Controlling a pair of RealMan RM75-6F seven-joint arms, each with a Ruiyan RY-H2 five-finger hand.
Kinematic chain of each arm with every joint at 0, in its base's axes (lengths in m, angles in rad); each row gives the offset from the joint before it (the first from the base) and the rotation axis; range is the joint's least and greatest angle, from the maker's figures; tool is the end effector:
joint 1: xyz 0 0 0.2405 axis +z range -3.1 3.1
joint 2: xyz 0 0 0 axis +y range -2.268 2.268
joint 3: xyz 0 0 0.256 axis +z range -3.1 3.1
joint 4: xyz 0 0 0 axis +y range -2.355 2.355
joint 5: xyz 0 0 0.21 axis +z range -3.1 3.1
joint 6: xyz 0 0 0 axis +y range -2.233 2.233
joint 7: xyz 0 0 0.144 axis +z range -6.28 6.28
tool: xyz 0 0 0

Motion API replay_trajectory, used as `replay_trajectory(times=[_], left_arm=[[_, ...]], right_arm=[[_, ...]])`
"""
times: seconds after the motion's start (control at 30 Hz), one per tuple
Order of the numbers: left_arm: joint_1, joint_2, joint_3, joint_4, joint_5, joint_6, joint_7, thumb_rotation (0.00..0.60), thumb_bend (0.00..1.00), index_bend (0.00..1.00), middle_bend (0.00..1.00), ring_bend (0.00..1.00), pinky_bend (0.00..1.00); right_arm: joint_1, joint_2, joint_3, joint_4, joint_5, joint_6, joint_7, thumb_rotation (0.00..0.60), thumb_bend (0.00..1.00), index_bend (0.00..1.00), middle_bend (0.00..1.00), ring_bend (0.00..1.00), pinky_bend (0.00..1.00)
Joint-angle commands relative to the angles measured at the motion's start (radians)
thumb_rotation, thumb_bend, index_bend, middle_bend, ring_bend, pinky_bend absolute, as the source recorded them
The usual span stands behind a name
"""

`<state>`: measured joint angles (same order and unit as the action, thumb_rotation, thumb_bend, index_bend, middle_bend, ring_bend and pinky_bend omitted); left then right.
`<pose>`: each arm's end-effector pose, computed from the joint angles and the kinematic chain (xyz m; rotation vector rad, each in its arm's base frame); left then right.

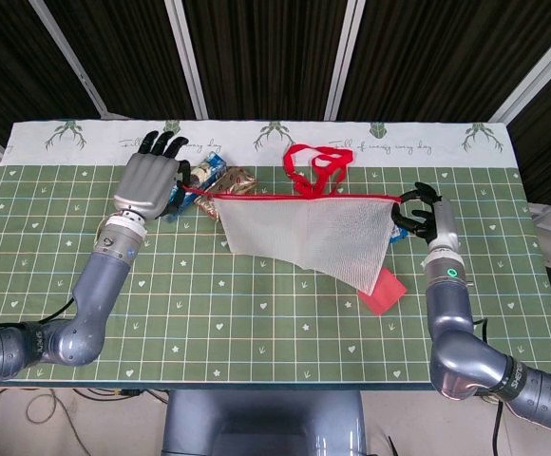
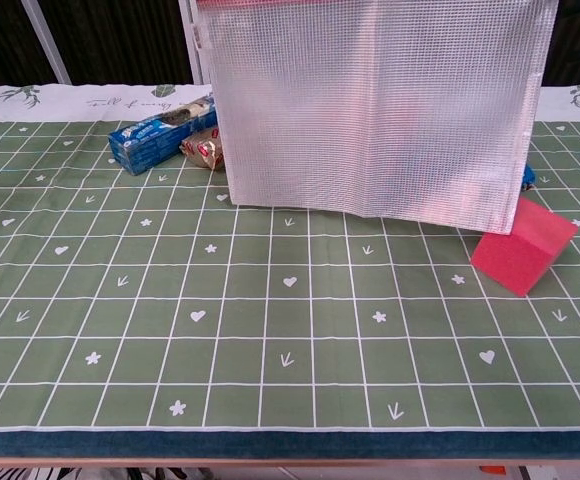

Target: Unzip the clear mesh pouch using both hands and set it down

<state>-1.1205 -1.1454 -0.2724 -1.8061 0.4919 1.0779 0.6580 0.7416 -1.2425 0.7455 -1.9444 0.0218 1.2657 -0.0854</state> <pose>-0.0435 0.4059 0.1188 -1.6812 -0.7759 -0.8664 -0.1243 -0.3739 0.1337 0.5277 -1.8935 1.2606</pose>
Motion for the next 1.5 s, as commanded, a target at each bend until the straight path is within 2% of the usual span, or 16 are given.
replay_trajectory(times=[0.03,0.1,0.17,0.27,0.43,0.57,0.7,0.8,0.87,0.9,0.93,0.97,1.03,1.17,1.33,1.5], left_arm=[[-0.001,-0.002,0.002,-0.002,-0.004,-0.005,0.000,0.600,0.23,0.39,0.06,0.00,0.00],[-0.002,-0.004,0.002,-0.004,-0.010,-0.008,0.001,0.600,0.18,0.33,0.05,0.00,0.00],[-0.003,-0.007,0.001,-0.005,-0.014,-0.009,-0.001,0.600,0.16,0.28,0.05,0.00,0.00],[-0.001,-0.012,0.000,-0.008,-0.018,-0.007,-0.007,0.600,0.16,0.24,0.04,0.00,0.00],[0.013,-0.009,0.000,-0.026,-0.011,0.006,-0.026,0.600,0.16,0.23,0.04,0.00,0.00],[0.055,0.010,0.007,-0.082,0.020,0.036,-0.068,0.600,0.16,0.23,0.04,0.00,0.00],[0.113,0.036,0.036,-0.154,0.085,0.075,-0.106,0.600,0.16,0.18,0.03,0.00,0.00],[0.182,0.061,0.085,-0.220,0.183,0.127,-0.136,0.600,0.13,0.10,0.00,0.00,0.00],[0.241,0.076,0.132,-0.258,0.264,0.170,-0.158,0.600,0.11,0.07,0.00,0.00,0.00],[0.288,0.086,0.173,-0.280,0.330,0.203,-0.175,0.600,0.11,0.07,0.00,0.00,0.00],[0.305,0.089,0.189,-0.285,0.353,0.214,-0.181,0.600,0.10,0.06,0.00,0.00,0.00],[0.338,0.095,0.218,-0.291,0.396,0.235,-0.193,0.600,0.10,0.05,0.00,0.00,0.00],[0.423,0.102,0.292,-0.292,0.507,0.289,-0.234,0.600,0.10,0.02,0.00,0.00,0.00],[0.539,0.104,0.395,-0.242,0.652,0.358,-0.293,0.600,0.07,0.00,0.00,0.00,0.00],[0.677,0.097,0.497,-0.150,0.778,0.448,-0.382,0.600,0.04,0.00,0.00,0.00,0.00],[0.794,0.069,0.538,-0.004,0.890,0.563,-0.446,0.600,0.04,0.00,0.00,0.00,0.00]], right_arm=[[-0.001,0.002,-0.016,-0.008,-0.020,-0.015,-0.012,0.600,0.38,0.14,0.01,0.00,0.21],[-0.002,0.006,-0.028,-0.015,-0.035,-0.027,-0.023,0.600,0.33,0.04,0.00,0.00,0.21],[-0.001,0.012,-0.041,-0.020,-0.052,-0.037,-0.037,0.600,0.30,0.01,0.00,0.00,0.21],[0.000,0.018,-0.052,-0.026,-0.071,-0.046,-0.046,0.600,0.28,0.00,0.00,0.00,0.21],[-0.003,0.029,-0.068,-0.034,-0.102,-0.036,-0.057,0.600,0.28,0.00,0.00,0.00,0.21],[-0.022,0.054,-0.111,-0.059,-0.163,-0.021,-0.086,0.600,0.24,0.00,0.00,0.00,0.21],[-0.056,0.086,-0.166,-0.094,-0.239,-0.015,-0.112,0.600,0.15,0.00,0.00,0.00,0.21],[-0.102,0.121,-0.233,-0.130,-0.349,-0.002,-0.132,0.600,0.14,0.00,0.00,0.00,0.21],[-0.139,0.144,-0.299,-0.145,-0.453,0.009,-0.156,0.600,0.15,0.00,0.00,0.00,0.21],[-0.169,0.160,-0.358,-0.148,-0.542,0.017,-0.179,0.600,0.16,0.00,0.00,0.00,0.21],[-0.178,0.164,-0.376,-0.148,-0.570,0.018,-0.184,0.600,0.17,0.00,0.00,0.00,0.21],[-0.198,0.176,-0.423,-0.145,-0.631,0.020,-0.209,0.600,0.17,0.00,0.00,0.00,0.21],[-0.253,0.190,-0.523,-0.119,-0.808,0.049,-0.233,0.600,0.17,0.00,0.00,0.00,0.21],[-0.345,0.179,-0.648,-0.044,-1.059,0.113,-0.198,0.600,0.13,0.00,0.00,0.00,0.20],[-0.456,0.168,-0.782,0.092,-1.286,0.204,-0.145,0.600,0.09,0.00,0.00,0.00,0.20],[-0.535,0.158,-0.835,0.222,-1.396,0.276,-0.043,0.600,0.08,0.00,0.00,0.00,0.20]])
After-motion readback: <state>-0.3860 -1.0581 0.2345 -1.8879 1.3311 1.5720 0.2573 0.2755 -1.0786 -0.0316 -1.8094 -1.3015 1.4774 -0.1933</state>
